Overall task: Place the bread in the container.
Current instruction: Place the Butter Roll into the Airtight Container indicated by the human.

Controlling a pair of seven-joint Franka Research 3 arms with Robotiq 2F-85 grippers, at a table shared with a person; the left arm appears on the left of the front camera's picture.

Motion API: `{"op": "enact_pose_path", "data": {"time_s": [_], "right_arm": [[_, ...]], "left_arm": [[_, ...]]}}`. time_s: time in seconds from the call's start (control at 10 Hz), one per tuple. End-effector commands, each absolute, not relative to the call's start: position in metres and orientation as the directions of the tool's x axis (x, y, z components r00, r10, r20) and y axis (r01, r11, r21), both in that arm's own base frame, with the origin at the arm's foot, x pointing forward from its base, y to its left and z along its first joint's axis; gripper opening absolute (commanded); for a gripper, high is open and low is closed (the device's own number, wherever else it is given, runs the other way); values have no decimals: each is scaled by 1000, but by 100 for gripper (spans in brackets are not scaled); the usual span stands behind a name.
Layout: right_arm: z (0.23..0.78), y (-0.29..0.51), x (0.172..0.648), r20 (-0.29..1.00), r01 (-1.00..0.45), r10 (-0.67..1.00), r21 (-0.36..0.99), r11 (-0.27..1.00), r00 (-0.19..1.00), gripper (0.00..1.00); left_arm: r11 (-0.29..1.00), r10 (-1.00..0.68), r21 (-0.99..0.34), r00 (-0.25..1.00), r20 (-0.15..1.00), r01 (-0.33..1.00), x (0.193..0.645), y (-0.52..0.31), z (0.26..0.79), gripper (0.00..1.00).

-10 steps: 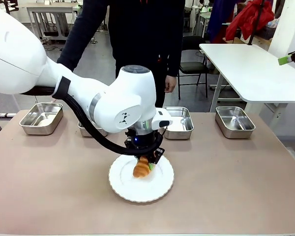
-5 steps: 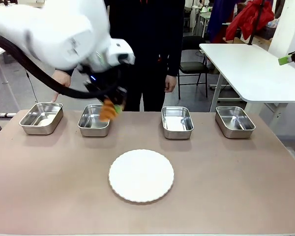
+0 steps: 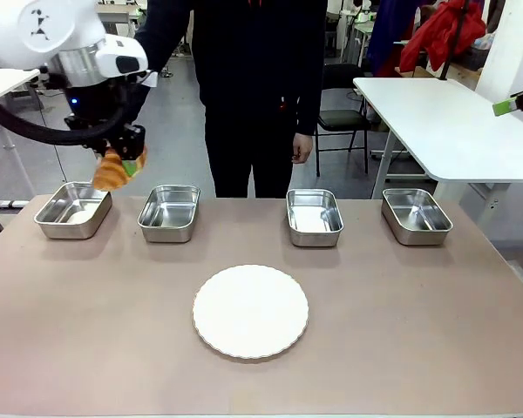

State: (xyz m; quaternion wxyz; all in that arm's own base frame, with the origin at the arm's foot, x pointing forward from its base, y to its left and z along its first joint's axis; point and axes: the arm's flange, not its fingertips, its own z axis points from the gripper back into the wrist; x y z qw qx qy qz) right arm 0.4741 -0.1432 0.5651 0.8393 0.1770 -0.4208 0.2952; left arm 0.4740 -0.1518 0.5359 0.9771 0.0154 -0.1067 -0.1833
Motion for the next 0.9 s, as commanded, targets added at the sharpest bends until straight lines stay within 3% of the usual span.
{"op": "enact_pose_path", "data": {"time_s": [0.0, 0.6, 0.8], "right_arm": [[566, -142, 474, 817, -648, 342, 50, 760, 464, 100], [566, -142, 474, 817, -648, 342, 50, 760, 464, 100], [566, -142, 474, 817, -648, 342, 50, 760, 464, 100]], "left_arm": [[940, -342, 80, 917, 203, 332, 475, -135, 525, 43], [940, -342, 66, 920, 191, 335, 479, -138, 525, 43], [951, -294, -46, 941, 168, 306, 515, -82, 509, 43]]}}
